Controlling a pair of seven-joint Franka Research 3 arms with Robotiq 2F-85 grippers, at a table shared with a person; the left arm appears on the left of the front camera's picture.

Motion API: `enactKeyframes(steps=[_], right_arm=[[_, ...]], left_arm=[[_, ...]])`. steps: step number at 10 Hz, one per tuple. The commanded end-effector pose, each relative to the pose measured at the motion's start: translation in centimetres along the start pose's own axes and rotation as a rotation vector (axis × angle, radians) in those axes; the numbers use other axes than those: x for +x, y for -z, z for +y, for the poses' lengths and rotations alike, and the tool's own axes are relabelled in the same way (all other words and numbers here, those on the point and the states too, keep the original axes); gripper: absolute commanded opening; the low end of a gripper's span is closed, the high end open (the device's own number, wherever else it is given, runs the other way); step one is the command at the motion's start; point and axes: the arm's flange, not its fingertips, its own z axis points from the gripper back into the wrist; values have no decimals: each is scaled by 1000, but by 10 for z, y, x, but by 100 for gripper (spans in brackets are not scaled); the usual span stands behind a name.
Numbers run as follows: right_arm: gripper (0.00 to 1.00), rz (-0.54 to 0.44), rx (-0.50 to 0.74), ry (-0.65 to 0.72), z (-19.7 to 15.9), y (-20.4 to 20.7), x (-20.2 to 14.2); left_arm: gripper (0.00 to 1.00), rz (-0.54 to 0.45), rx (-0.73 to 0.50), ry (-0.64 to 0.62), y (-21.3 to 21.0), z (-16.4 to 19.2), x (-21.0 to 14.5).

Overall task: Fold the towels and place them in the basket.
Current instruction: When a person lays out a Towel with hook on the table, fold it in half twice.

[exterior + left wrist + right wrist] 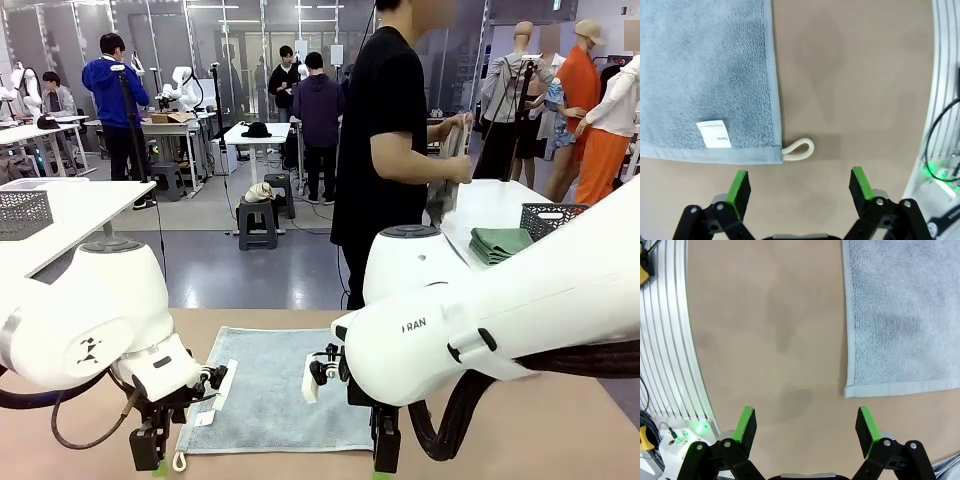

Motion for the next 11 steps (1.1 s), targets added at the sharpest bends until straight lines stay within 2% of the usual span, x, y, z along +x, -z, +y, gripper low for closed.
enactKeyframes(steps=[1, 7, 11], right_arm=[[100, -14, -14, -23, -4, 11, 0], [100, -5, -16, -44, -18, 23, -4], [100, -7, -14, -64, -29, 26, -5]], left_arm=[[100, -47, 6, -2, 17, -5, -6], [100, -70, -26, 11, 29, 1, -2], [100, -76, -7, 20, 27, 10, 4]])
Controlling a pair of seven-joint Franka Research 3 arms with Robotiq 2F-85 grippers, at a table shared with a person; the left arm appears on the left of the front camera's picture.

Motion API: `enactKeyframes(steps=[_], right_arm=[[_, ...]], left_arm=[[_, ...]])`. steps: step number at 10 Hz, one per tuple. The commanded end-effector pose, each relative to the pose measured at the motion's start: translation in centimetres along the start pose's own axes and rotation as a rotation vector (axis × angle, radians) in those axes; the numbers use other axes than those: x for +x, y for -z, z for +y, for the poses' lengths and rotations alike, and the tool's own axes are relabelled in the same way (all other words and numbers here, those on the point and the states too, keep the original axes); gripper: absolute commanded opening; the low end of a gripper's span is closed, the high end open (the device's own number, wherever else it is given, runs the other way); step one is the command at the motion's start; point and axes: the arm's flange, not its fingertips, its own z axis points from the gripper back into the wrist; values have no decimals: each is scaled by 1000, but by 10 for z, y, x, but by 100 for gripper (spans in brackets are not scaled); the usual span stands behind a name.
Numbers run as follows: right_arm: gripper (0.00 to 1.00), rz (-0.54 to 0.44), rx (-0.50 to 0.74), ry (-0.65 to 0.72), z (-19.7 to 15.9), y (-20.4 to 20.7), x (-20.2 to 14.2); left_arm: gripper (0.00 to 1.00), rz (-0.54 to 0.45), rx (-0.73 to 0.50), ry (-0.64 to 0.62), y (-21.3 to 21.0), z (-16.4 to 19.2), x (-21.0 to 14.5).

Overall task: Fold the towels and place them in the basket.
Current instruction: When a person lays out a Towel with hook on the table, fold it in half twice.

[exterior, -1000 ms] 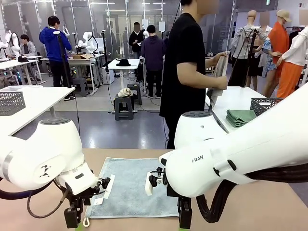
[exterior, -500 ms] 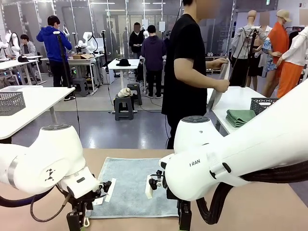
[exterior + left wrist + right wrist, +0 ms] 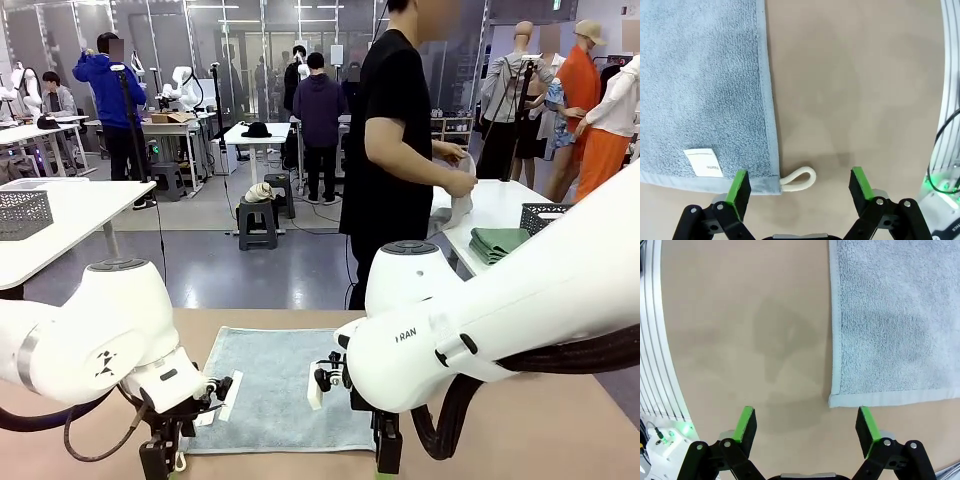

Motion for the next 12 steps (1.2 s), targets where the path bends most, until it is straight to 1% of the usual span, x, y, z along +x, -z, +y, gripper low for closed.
enactKeyframes(steps=[1, 6, 12], right_arm=[[100, -9, -3, -39, -12, 5, 0], [100, -12, 23, -52, -22, 15, 2], [100, -16, 44, -46, -24, 25, 3]], left_arm=[[100, -28, 24, 12, 2, 8, 1], [100, -37, 31, 4, -1, 17, 1], [100, -33, 22, 3, 4, 22, 1]])
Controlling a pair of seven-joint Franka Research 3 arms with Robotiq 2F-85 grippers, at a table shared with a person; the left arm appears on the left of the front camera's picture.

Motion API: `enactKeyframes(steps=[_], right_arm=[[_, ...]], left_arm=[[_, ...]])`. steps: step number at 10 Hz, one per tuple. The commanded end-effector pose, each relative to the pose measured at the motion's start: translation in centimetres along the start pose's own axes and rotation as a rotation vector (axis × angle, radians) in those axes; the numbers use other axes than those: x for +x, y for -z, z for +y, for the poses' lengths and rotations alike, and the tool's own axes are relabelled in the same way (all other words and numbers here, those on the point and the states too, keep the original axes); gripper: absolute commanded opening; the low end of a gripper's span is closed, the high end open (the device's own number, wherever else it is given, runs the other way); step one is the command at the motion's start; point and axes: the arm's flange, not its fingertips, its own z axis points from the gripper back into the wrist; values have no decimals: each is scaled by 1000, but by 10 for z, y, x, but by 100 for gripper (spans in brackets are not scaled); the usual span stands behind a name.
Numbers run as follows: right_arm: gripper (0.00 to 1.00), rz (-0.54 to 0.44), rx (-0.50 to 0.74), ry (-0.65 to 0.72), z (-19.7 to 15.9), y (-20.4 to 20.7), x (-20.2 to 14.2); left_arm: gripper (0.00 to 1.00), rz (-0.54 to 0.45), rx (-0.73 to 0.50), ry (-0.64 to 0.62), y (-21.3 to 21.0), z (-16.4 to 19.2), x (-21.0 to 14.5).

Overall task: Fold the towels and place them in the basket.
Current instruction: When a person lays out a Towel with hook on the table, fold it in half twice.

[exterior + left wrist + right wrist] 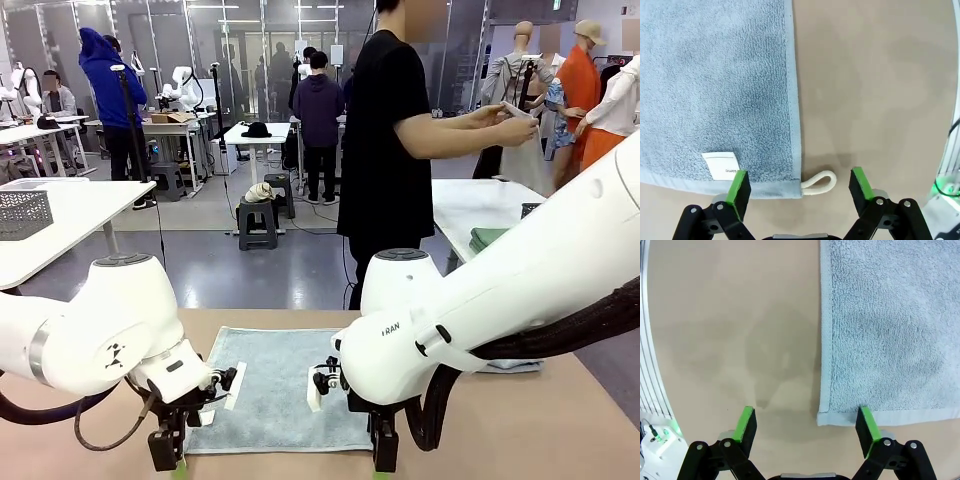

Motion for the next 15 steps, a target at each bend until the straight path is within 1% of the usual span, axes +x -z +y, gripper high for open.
enactKeyframes(steps=[1, 3, 4, 5, 6, 7, 8, 9, 10, 11, 12, 13, 14, 15], right_arm=[[100, -23, -1, -19, -5, 2, 0], [100, -25, 3, -12, -5, 2, -1], [93, -25, 1, -9, -5, 3, -2], [89, -25, -2, -6, -6, 3, -3], [73, -24, -3, -1, -7, 3, -3], [69, -23, -1, 0, -7, 3, -3], [53, -7, 10, -2, -7, 5, -2], [49, -2, 7, -2, -7, 5, -2], [33, -1, 0, 0, -8, 3, -2], [29, 2, -10, 2, -8, 2, -1], [13, 2, -16, 3, -8, 0, 0], [9, 6, -19, 4, -8, -2, 1], [0, 8, -21, 5, -8, -3, 1], [0, 12, -24, 5, -7, -5, 2]], left_arm=[[100, -22, 4, 13, 4, 6, -1], [100, -22, 7, 7, 4, 6, 0], [97, -17, 11, 9, 4, 6, 0], [91, -14, 14, 9, 4, 7, 0], [77, -7, 21, 9, 4, 7, -1], [71, -3, 30, 11, 3, 7, -2], [57, -6, 34, 22, 2, 7, -2], [51, -7, 39, 31, 1, 6, -2], [37, -7, 43, 35, 1, 7, -1], [31, -5, 46, 37, 0, 7, 0], [17, -1, 50, 37, -1, 8, 0], [11, 2, 52, 40, -2, 8, 1], [0, 3, 53, 44, -3, 9, 3], [0, 8, 52, 46, -4, 9, 3]])
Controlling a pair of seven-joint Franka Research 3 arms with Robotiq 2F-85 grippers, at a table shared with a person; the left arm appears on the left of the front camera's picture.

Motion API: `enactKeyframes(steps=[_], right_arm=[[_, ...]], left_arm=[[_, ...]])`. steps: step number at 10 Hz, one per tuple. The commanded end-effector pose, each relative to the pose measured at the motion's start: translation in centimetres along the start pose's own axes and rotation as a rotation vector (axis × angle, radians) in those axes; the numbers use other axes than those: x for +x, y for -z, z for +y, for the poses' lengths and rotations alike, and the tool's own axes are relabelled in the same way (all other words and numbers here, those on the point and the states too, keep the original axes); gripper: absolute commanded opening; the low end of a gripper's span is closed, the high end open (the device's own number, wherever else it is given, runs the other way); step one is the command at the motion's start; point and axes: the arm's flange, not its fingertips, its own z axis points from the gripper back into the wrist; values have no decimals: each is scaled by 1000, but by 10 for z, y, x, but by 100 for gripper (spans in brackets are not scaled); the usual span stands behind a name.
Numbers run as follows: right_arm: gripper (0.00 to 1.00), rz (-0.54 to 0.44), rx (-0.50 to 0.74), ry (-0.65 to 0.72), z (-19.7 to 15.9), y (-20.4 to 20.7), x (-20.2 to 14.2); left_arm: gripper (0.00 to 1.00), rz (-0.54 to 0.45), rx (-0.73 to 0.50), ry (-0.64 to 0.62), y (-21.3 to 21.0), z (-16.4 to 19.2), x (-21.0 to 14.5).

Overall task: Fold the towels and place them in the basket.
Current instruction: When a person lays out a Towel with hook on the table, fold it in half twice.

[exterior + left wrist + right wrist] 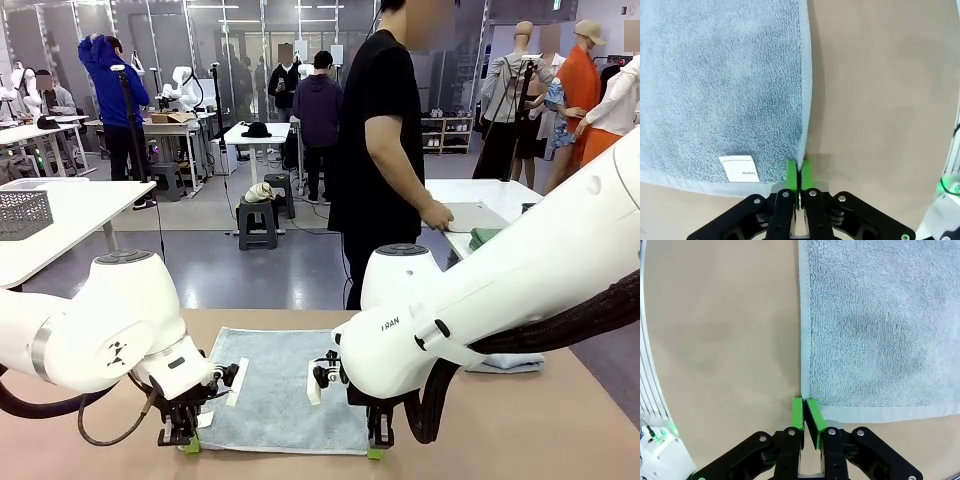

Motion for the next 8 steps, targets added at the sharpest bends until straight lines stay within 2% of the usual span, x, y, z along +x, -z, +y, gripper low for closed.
enactKeyframes(steps=[1, 6, 8], right_arm=[[0, 22, -11, 0, 0, -1, 3], [0, 51, -67, -19, 0, -17, 7], [0, 43, -107, 1, 4, -24, 9]], left_arm=[[0, 12, 24, 22, 0, 5, 1], [0, 14, 47, 35, -8, 6, 6], [0, 8, 68, -6, -12, 2, 5]])
